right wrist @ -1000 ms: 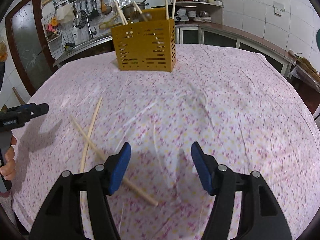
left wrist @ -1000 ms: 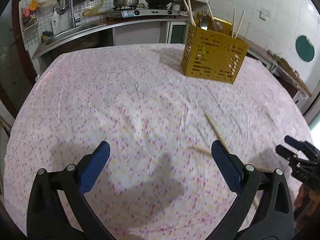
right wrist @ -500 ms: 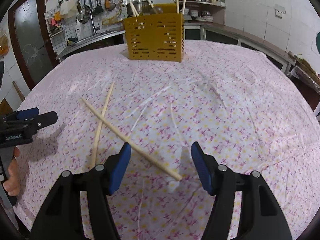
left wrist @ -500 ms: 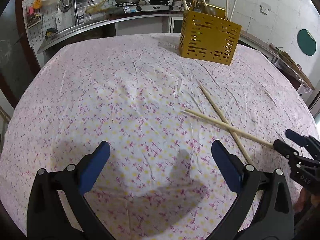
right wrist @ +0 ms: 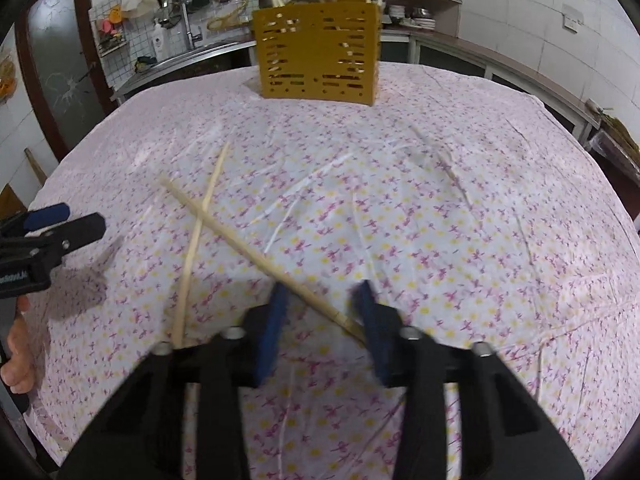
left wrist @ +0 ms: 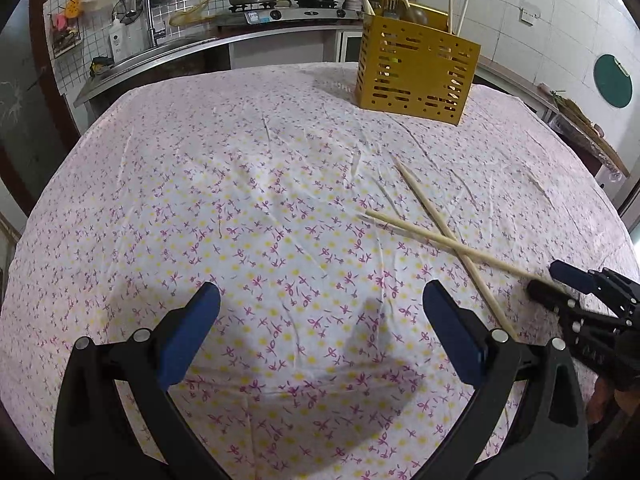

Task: Organize utensils
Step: 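Close the right tool on one chopstick while the left grips the other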

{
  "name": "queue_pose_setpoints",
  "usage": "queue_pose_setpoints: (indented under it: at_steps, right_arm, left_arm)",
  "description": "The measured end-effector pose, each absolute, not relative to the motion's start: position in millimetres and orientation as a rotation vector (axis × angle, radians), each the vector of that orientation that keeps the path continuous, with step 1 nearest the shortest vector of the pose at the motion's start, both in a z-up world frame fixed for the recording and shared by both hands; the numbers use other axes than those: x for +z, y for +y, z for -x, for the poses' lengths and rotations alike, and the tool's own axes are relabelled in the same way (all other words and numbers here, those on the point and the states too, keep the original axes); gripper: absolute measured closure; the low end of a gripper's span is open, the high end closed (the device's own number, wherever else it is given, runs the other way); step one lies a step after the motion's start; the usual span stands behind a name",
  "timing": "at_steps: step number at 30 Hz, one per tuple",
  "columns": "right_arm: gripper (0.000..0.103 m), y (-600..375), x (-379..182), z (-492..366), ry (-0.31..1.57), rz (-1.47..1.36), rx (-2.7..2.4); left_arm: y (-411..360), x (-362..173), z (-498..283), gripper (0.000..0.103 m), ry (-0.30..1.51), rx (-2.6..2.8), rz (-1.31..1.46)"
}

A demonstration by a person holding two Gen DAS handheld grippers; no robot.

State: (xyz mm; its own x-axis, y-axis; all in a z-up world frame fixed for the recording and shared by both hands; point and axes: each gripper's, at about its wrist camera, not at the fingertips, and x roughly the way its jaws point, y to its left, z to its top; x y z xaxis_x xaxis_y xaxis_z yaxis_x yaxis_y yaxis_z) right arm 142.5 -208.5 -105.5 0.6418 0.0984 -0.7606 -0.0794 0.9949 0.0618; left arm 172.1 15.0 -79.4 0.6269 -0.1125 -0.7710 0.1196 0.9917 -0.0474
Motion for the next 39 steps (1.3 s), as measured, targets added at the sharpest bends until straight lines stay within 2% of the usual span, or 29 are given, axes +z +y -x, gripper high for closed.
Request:
queue_pose_setpoints:
  at_steps: [1, 2, 8, 19, 22, 24, 29, 31, 37, 39]
  right_arm:
    - [0.085, -211.3, -105.1, -143.5, 0.868, -0.028, 0.095]
    - [0.088, -214.3, -104.9, -144.6, 0.87, -0.033, 0.089]
    - [0.096, -225.1, -104.0, -147.1, 0.874, -0.065, 0.054]
    - [0.097, -256.9, -103.8, -153.4, 0.874, -0.118, -0.026]
    - [0.097, -261.0, -104.1, -155.2, 0.876, -0.126, -0.025]
    - [0.097, -261.8, -104.1, -156.3, 0.874, -0.123, -0.025]
    - [0.097, -263.7, -103.7, -158.3, 0.883, -0.126, -0.019]
    - [0.097, -265.0, -103.9, -158.4, 0.89, -0.134, -0.011]
    - [0.097, -274.0, -104.6, -167.8, 0.929, -0.184, 0.025]
    - [0.097, -275.0, -103.4, -171.9, 0.936, -0.18, 0.03]
  left_arm:
    - [14.7, -79.2, -172.8, 0.005, 0.884, -0.133, -0.009]
    - [14.0, -78.9, -174.0, 0.005, 0.887, -0.135, -0.009]
    - [3.8, -75.0, -180.6, 0.005, 0.892, -0.148, -0.015]
    - [-27.3, -70.8, -213.5, 0.007, 0.925, -0.184, -0.006]
    - [-37.3, -73.2, -230.3, 0.021, 0.956, -0.191, -0.001]
    - [-44.4, -76.8, -243.5, 0.024, 0.982, -0.191, 0.002]
    - [-58.9, -92.2, -265.7, 0.054, 1.054, -0.197, -0.008]
    - [-59.4, -94.0, -269.1, 0.057, 1.059, -0.202, 0.002]
    - [-72.3, -94.6, -275.7, 0.084, 1.058, -0.238, -0.037]
    - [-76.2, -95.3, -278.9, 0.087, 1.057, -0.235, -0.051]
